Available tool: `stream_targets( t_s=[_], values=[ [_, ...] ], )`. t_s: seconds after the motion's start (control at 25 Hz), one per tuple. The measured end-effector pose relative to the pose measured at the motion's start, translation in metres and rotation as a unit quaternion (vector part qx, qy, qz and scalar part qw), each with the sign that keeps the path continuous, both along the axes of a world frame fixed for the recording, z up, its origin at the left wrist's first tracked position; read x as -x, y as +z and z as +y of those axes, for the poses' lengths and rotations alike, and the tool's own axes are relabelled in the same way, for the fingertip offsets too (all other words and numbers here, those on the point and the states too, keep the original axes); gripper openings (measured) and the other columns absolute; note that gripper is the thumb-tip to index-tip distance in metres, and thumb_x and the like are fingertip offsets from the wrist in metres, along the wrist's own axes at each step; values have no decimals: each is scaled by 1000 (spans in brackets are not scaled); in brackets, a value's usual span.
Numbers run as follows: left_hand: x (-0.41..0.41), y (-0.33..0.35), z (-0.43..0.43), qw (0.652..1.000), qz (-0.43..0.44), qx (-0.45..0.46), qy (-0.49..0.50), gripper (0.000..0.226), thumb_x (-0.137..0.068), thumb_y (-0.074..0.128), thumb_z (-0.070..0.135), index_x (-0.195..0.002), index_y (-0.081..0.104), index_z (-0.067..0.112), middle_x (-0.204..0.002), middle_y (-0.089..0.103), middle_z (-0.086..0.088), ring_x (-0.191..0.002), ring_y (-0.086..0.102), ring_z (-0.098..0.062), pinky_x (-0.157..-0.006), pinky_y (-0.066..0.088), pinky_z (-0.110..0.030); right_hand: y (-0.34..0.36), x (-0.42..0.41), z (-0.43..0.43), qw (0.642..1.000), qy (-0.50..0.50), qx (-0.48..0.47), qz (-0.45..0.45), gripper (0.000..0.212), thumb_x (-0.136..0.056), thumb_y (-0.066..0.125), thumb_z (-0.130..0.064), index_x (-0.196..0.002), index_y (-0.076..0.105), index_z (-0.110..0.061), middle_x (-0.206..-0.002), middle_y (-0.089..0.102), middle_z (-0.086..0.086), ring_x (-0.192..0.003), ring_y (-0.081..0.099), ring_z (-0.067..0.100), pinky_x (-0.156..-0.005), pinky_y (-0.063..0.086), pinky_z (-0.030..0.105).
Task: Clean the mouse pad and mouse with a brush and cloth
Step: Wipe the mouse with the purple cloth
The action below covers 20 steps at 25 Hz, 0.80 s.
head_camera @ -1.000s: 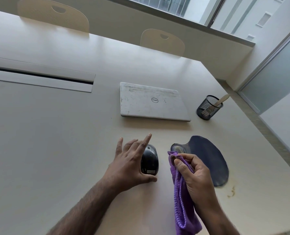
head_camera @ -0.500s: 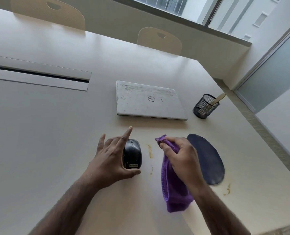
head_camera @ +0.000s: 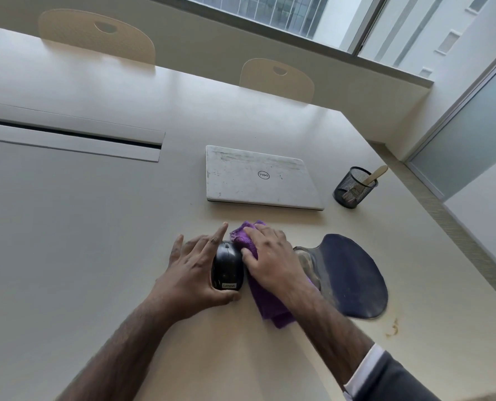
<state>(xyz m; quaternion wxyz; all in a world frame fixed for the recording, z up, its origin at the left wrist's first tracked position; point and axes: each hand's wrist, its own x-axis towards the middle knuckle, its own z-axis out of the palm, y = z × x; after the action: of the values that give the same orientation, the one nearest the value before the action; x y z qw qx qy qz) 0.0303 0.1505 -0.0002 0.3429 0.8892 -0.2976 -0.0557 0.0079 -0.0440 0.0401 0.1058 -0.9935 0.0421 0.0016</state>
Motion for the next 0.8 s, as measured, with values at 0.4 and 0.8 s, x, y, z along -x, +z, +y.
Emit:
stream_targets(
  t_s=[0.4,0.8],
  values=[
    [-4,-9,0,1000,0,-24,3,129,-60,58,87,-157,-16,46,-160,36,0,-154,14,-18,-127,-7,-47,12,26,-3,997,29,-7,75,67,-95,52,-21,-159,31,-19,-168,25,8,-155,21,25,-125,18,38],
    [6,0,-1,999,-31,-17,21,135,-54,67,87,-162,1,39,-159,39,-1,-152,22,-18,-128,1,-43,15,89,-13,993,104,1,51,56,-89,50,-4,-144,55,-18,-152,47,4,-135,46,29,-116,38,38]
  ],
)
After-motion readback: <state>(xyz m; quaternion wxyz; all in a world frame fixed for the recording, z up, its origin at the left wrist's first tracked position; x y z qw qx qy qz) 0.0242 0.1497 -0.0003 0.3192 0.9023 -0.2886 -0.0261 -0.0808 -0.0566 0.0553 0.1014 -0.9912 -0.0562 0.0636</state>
